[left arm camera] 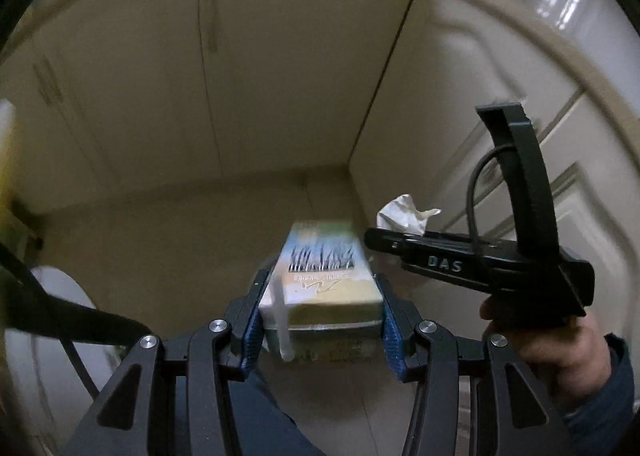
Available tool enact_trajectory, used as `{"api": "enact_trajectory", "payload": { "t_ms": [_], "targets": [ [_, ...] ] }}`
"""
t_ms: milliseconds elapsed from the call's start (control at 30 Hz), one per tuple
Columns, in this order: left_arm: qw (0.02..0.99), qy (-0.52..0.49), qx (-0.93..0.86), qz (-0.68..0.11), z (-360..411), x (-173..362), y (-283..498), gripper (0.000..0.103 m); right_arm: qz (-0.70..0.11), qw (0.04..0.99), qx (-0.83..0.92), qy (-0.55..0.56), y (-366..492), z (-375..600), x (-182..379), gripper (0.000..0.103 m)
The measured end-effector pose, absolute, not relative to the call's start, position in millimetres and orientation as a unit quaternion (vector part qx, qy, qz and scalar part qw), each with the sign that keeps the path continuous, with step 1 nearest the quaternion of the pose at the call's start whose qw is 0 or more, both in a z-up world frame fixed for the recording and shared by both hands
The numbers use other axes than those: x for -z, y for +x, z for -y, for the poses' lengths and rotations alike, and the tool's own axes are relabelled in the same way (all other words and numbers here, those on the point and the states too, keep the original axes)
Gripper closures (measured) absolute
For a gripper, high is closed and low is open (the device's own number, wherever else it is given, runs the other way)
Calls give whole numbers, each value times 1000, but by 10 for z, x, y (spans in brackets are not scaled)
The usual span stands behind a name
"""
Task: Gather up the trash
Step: 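Carry carton and tissue to the blue bin and open both grippers, then return both grippers to the table trash pile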
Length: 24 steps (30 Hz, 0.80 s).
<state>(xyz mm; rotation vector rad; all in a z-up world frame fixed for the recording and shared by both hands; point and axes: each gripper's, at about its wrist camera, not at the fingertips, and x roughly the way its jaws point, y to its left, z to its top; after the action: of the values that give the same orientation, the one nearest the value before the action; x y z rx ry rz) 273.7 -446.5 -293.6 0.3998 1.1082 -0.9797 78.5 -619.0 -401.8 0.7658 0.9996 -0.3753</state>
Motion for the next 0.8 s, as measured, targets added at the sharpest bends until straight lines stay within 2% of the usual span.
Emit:
{"api": "enact_trajectory", "payload": {
  "t_ms": [200, 267, 333, 367, 433, 467, 800],
  "targets": [
    [689, 204, 406, -564, 4678, 3454, 3099, 57, -499, 745, 182, 404, 840, 6338, 4728, 65],
    [688, 208, 404, -567, 4691, 3487, 3172, 53, -500, 738, 183, 415, 832, 6379, 4860, 53],
    [691, 214, 400, -563, 4746, 3485, 3241, 44, -500, 734, 188, 419, 844, 6412, 4933, 29],
    [692, 215, 399, -562, 4805, 3484, 3283, 38, -499, 733, 191, 421, 860, 6439, 4967, 23],
    [698, 216, 394, -557, 4804, 3452, 3320, 36, -496, 731, 199, 425, 843, 6459, 4986, 3],
    [701, 217, 392, -555, 4826, 3445, 3344, 34, -493, 731, 204, 426, 852, 6418, 4966, 0],
    [740, 209, 384, -512, 4578, 3061, 3159, 22, -473, 733, 250, 419, 698, 6464, 4663, 0]
  ]
}}
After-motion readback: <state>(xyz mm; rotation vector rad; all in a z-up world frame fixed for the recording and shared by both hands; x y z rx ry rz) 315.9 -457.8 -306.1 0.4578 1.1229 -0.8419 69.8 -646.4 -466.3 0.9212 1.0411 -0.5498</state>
